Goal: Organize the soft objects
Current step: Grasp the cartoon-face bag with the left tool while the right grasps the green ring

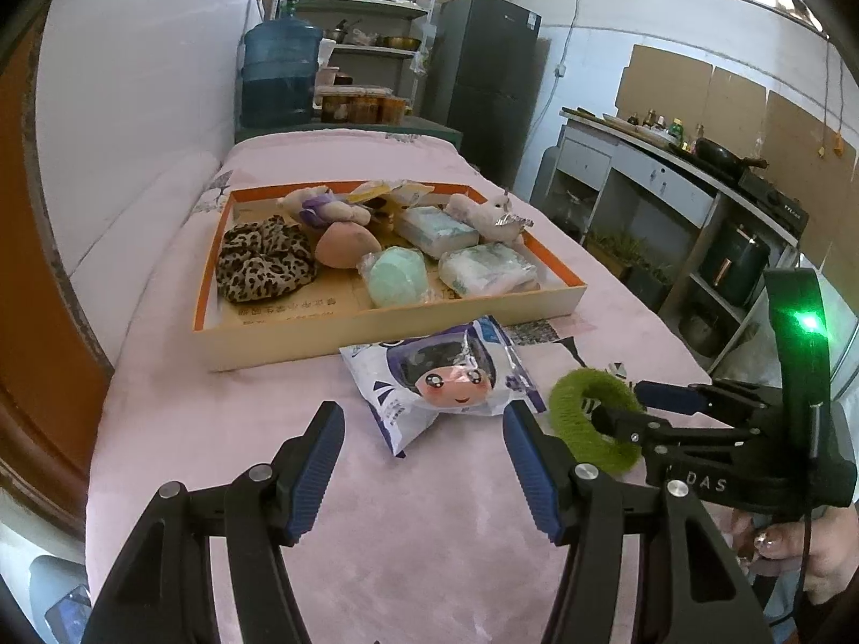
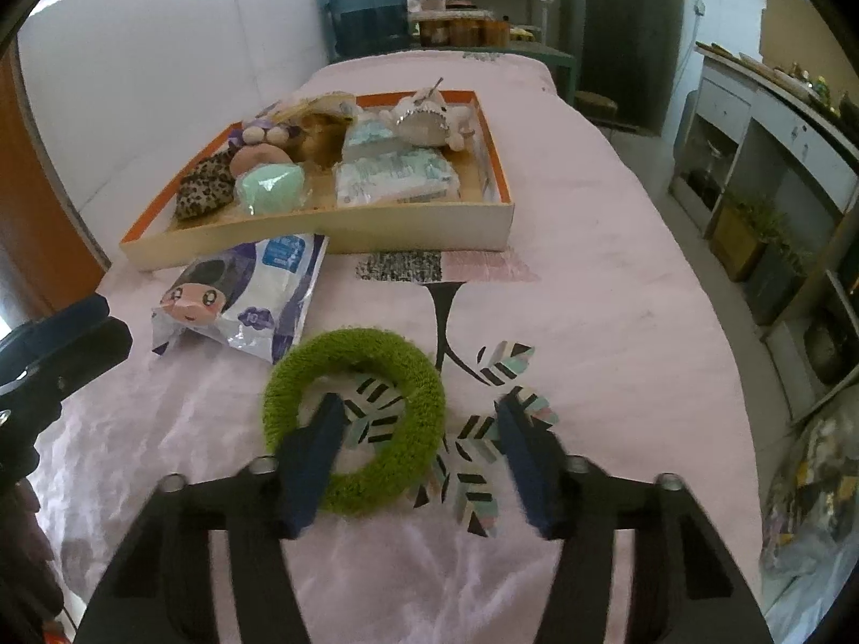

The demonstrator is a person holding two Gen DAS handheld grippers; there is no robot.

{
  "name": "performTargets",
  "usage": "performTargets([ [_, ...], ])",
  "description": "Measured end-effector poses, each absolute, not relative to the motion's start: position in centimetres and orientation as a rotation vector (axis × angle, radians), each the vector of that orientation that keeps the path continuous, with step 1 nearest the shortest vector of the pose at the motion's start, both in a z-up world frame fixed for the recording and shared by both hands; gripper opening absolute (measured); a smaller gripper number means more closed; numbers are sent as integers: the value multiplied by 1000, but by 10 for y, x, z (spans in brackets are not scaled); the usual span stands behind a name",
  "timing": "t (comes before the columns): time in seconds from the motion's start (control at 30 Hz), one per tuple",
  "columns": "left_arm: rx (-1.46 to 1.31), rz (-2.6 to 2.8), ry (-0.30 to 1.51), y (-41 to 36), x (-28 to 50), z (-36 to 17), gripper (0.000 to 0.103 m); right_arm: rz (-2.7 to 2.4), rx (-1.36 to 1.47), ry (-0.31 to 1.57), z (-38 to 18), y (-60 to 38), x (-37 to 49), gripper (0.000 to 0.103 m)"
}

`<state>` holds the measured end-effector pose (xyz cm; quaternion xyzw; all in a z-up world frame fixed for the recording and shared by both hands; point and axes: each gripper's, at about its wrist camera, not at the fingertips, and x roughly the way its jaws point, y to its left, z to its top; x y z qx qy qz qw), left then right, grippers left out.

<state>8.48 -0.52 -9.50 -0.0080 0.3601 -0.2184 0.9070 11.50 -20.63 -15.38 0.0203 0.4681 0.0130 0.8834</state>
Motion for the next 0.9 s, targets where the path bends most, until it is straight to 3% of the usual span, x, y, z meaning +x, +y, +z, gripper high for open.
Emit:
performTargets([
  [0.07, -15, -452, 749, -5, 88, -98, 61, 28, 45, 986, -157, -206, 117, 43],
  [0.2, -17, -450, 772, -4, 94, -105, 61, 34, 52, 989, -160, -207, 121, 18],
  [0.53, 0, -438, 876, -7, 114, -132, 60, 46, 73, 988, -162, -209, 123, 16],
  [0.6, -14, -445, 889, -7, 118, -134, 42, 49, 77, 988, -162, -210, 124, 16],
  [0.63, -33, -454, 888, -5, 120, -134, 28, 50, 77, 988, -162, -210, 124, 16],
  [0.7, -76, -469, 885, -1, 124, -132, 25, 51, 76, 987, -162, -210, 124, 16],
  [0.77, -105, -481, 882, 1, 125, -133, 13, 51, 75, 985, -162, -209, 124, 16],
  [0.9, -137, -503, 860, 4, 124, -129, 10, 51, 71, 982, -162, -208, 123, 16],
])
